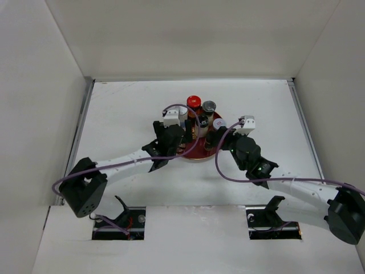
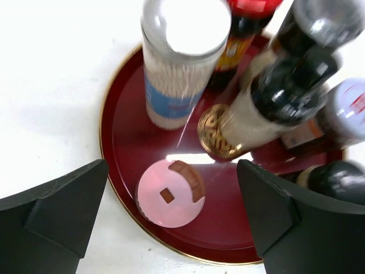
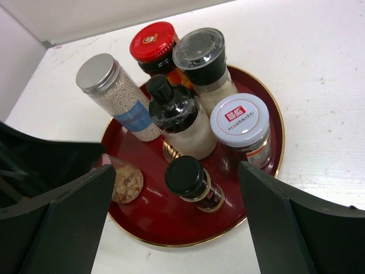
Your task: Organize the condiment bottles
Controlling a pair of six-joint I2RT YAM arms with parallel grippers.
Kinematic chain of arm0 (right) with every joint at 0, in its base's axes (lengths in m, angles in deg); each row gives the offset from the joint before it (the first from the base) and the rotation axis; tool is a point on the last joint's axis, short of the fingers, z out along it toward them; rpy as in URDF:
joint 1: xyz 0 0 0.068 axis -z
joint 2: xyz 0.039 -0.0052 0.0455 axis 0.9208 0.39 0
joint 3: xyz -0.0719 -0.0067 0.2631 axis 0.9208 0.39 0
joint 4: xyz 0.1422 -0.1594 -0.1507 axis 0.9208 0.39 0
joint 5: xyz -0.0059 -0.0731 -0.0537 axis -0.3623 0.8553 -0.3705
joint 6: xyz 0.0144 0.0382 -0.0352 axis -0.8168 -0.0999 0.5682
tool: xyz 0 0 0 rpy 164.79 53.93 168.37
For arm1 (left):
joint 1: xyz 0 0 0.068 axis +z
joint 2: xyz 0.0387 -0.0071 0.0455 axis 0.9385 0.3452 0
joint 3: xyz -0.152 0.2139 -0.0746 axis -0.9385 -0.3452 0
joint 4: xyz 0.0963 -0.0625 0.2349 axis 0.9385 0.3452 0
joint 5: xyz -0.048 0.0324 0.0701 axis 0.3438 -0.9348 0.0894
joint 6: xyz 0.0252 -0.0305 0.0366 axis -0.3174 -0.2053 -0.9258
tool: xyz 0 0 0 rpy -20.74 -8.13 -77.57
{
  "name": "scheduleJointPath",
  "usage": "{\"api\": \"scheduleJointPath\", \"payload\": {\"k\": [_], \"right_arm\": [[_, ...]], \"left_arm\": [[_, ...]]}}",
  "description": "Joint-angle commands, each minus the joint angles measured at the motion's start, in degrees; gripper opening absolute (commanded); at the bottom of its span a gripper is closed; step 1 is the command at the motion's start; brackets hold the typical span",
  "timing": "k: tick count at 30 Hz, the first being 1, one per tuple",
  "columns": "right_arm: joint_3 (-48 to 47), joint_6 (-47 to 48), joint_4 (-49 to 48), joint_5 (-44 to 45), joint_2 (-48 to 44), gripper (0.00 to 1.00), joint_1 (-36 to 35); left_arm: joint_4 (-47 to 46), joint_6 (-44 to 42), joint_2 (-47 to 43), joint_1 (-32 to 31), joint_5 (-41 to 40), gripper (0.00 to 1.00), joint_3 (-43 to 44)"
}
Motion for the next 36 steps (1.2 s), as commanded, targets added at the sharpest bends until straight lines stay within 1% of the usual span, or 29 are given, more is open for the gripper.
{"api": "scheduleJointPath", "payload": {"k": [1, 2, 3, 4, 7, 8, 9, 11, 14, 17, 20, 23, 26, 27, 30, 32, 36], "right_arm": [[0.01, -0.45, -3.66, 0.98, -1.49, 0.91, 0.30], [0.01, -0.37, -3.66, 0.81, -1.40, 0.86, 0.30], [0.01, -0.36, -3.66, 0.72, -1.40, 0.79, 0.30], [-0.08, -0.28, -3.66, 0.63, -1.32, 0.66, 0.21], [-0.34, -0.19, -3.23, 0.46, -1.32, 0.37, 0.12], [-0.43, -0.19, -3.05, 0.46, -1.32, 0.29, 0.12], [-0.52, -0.19, -2.87, 0.46, -1.14, 0.23, 0.12], [-0.70, -0.28, -2.52, 0.98, -0.96, 0.15, 0.12], [-0.52, -0.36, -1.99, 2.65, -1.66, 0.13, 0.21], [0.00, -0.36, -1.56, 4.84, -2.98, 0.16, 1.17], [0.53, -0.71, -0.77, 6.17, -4.39, 0.27, 3.72], [1.24, -2.12, 0.64, 7.31, -6.58, 0.49, 7.93], [1.59, -4.84, 2.49, 6.87, -8.34, 0.74, 12.15], [1.59, -5.54, 2.84, 6.70, -8.43, 0.79, 13.21], [0.98, -6.25, 4.68, 6.26, -8.26, 0.82, 15.94], [0.45, -6.17, 6.00, 6.34, -8.26, 0.82, 16.99], [-1.04, -5.12, 8.55, 7.31, -9.49, 0.84, 16.91]], "left_arm": [[-3.56, -0.94, -9.11, 1.62, -0.80, 1.00, 0.54], [-3.48, -1.12, -11.48, 2.32, -1.41, 1.00, 0.01], [-3.48, -1.30, -14.20, 3.29, -2.37, 1.00, -0.78], [-3.48, -1.38, -16.49, 4.34, -3.51, 1.00, -1.74], [-4.00, -0.42, -22.91, 8.56, -5.28, 1.00, -5.70], [-4.53, 0.54, -25.19, 10.49, -4.85, 1.00, -7.62], [-4.53, 1.94, -27.13, 12.51, -4.50, 1.00, -9.47], [-3.57, 6.15, -30.04, 16.72, -3.97, 1.00, -13.07], [-0.67, 11.69, -31.63, 23.05, -1.42, 1.00, -16.95], [0.30, 14.52, -30.85, 27.28, 2.35, 1.00, -18.71], [0.13, 15.23, -28.83, 28.26, 3.77, 1.00, -18.80], [-0.05, 15.58, -26.37, 27.56, 3.77, 1.00, -18.19], [-0.40, 15.93, -25.13, 27.38, 3.86, 1.00, -17.93], [-0.40, 16.19, -25.39, 27.47, 4.21, 1.00, -17.84], [-0.66, 16.28, -27.67, 27.03, 4.74, 1.00, -18.19], [-0.66, 16.02, -29.51, 26.68, 4.82, 1.00, -18.54], [0.30, 16.10, -33.56, 26.24, 5.79, 1.00, -19.24]]}}
